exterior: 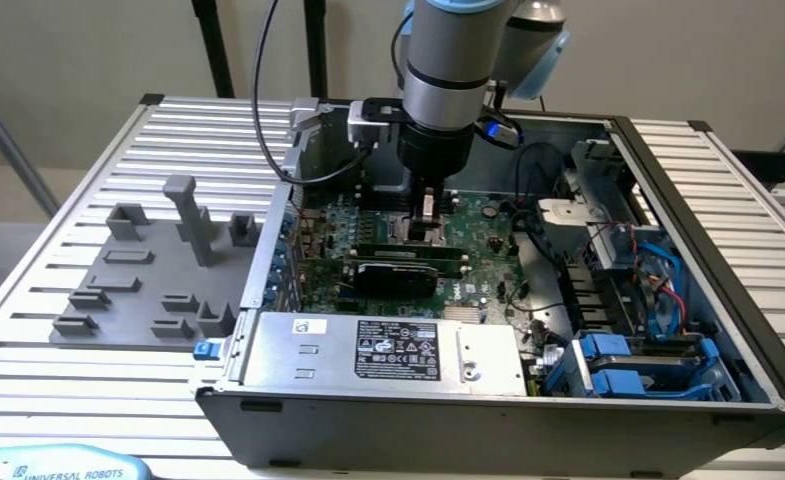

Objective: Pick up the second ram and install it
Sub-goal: 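Press down the second ram until it locks into place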

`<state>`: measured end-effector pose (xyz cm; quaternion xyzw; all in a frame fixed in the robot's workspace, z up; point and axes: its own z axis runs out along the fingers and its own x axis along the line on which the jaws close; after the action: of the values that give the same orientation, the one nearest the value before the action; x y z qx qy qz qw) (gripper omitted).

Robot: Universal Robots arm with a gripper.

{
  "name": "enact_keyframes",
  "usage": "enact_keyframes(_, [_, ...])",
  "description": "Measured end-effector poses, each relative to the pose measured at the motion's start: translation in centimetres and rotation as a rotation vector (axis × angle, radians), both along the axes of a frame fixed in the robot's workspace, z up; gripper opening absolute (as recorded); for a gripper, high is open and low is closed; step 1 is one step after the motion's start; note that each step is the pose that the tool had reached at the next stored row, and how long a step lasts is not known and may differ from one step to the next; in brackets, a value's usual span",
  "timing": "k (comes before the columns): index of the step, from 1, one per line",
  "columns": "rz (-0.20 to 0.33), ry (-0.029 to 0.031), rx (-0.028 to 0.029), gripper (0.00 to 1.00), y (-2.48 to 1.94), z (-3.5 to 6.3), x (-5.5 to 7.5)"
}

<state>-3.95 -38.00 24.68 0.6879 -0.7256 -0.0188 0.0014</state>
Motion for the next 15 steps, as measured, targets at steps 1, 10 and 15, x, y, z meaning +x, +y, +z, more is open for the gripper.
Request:
enact_keyframes(1, [0.0,0.0001,-0.0001,0.11,0.0,-0.1,0.0])
enact_keyframes(10, [0.0,0.0003,-0.0008,0.11,-0.01,-1.69,0.0])
enact_keyframes(15, [0.0,0.0004,-0.0007,0.11,-0.01,-2.33,-0.1])
